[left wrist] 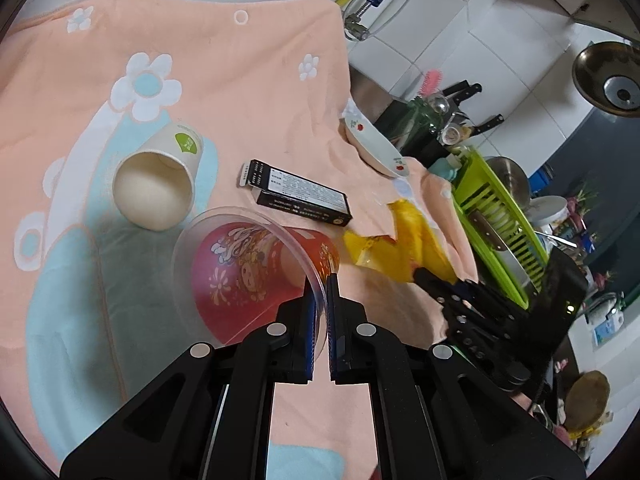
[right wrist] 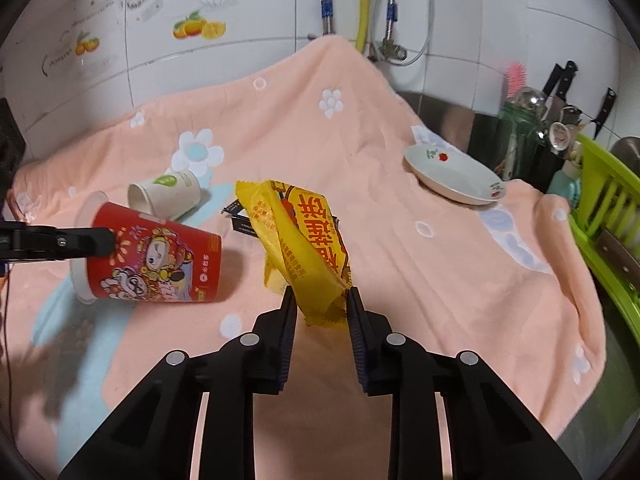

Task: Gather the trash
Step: 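Carry red cup and yellow wrapper over the green basket and release both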

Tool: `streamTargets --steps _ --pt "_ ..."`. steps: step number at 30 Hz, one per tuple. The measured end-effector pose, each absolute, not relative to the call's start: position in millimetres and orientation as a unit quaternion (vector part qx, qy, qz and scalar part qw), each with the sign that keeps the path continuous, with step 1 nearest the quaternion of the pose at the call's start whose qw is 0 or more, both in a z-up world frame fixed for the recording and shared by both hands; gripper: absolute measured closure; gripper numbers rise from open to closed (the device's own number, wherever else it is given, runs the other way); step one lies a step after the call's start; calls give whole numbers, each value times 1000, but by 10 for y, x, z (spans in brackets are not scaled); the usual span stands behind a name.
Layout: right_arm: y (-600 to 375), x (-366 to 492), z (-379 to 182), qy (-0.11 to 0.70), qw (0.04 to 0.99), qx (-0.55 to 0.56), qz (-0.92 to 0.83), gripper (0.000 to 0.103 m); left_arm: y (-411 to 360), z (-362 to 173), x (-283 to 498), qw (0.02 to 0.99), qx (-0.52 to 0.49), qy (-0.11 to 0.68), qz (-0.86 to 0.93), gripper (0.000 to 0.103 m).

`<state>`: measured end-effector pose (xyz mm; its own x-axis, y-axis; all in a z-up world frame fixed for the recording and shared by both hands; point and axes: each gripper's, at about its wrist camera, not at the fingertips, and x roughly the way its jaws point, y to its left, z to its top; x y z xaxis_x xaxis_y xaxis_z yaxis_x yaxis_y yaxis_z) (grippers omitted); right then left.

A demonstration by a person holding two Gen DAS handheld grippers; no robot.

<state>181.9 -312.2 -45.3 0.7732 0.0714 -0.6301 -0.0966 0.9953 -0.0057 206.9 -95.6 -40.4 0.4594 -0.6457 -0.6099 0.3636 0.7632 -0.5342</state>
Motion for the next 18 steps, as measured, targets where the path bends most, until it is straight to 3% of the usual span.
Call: streamTargets --steps 18 --pt "-3647 392 -317 317 948 29 -29 81 -1439 -162 1369 807 -155 413 -393 99"
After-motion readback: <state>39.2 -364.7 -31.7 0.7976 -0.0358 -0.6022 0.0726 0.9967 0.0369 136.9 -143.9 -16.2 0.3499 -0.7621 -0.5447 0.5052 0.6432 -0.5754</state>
